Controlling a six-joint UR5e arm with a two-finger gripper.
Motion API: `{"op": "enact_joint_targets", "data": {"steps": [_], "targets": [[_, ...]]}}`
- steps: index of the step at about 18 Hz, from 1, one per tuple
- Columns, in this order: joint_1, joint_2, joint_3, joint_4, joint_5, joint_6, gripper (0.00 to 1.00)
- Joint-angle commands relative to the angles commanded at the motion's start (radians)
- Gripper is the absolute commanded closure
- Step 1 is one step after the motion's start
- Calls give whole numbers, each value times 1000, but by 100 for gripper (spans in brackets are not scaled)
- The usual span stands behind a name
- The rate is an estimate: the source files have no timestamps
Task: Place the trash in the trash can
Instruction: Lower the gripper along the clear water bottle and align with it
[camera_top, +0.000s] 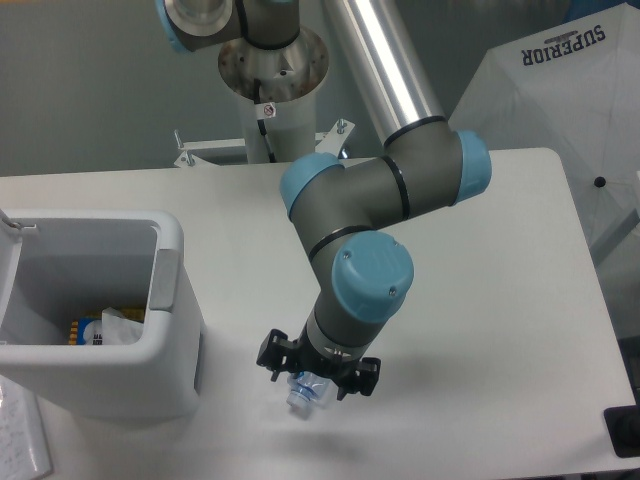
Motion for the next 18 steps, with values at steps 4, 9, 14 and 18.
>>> {"op": "enact_joint_targets", "data": {"steps": [4,9,14,18], "targets": [[-15,-17,3,5,3,12,0],[-46,-44,5,12,52,12,0],[-78,-57,6,11,124,15,0],[-103,-94,26,11,161,12,0]]}}
